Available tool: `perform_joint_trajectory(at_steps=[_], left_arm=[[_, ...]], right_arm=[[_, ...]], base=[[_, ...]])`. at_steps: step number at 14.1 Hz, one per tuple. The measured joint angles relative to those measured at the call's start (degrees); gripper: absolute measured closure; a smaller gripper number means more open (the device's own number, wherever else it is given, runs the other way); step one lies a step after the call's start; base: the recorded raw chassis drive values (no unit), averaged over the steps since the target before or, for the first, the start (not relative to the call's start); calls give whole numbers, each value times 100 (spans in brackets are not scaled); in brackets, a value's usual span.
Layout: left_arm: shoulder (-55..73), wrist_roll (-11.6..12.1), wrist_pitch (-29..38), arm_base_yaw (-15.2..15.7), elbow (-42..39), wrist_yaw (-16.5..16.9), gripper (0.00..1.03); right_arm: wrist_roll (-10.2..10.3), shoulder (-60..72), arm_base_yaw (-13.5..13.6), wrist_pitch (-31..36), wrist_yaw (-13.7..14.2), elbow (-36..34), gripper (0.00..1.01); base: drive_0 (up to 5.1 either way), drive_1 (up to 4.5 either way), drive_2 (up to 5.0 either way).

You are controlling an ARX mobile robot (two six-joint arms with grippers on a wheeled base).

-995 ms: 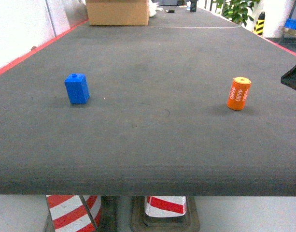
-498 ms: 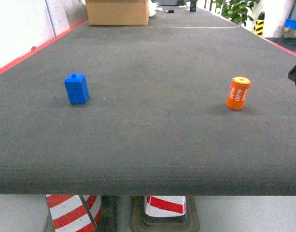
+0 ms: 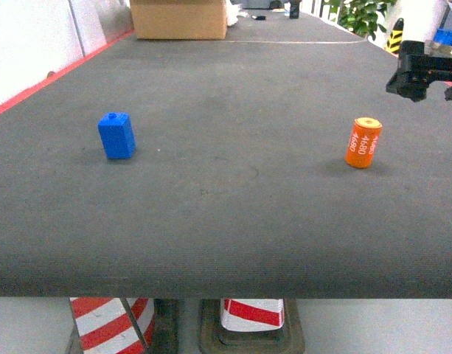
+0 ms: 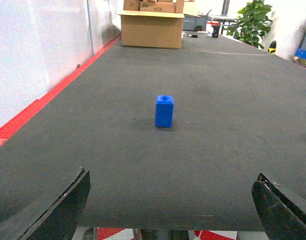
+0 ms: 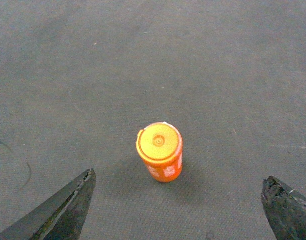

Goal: Sort blue parts and orange caps into right shelf containers

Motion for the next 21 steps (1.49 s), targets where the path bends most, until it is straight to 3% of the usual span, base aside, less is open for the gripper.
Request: perform_joint_trajectory(at_steps=[4,7,11,14,16,18,19,21], left_arm=[[0,0,0,0,0,0,5],[0,0,-2,0,0,0,5],[0,0,-2,0,0,0,5],[0,0,0,0,0,0,5],[0,0,-2,0,0,0,5],[0,0,-2,0,0,0,5],[0,0,2,0,0,0,5],[0,0,-2,0,0,0,5]], right_arm=[[-37,935,201,-483,-20,946,3],[-55,1434,201,-730,87,1593,3],[-39,2131,201,-1193,-109,2505,3],[-17,2824,197,-1425,286,3381,4],[116,3095,190,-1725,280,3838,26],[131,3102,208,-1561,173,3812,54],[109,3005,214,-1394,223,3624,59],[-11,2380,278,-706,308,2555,59]], base=[[0,0,0],[0,0,0],[0,0,0],[0,0,0],[0,0,0],[0,0,0],[0,0,0],[0,0,0]])
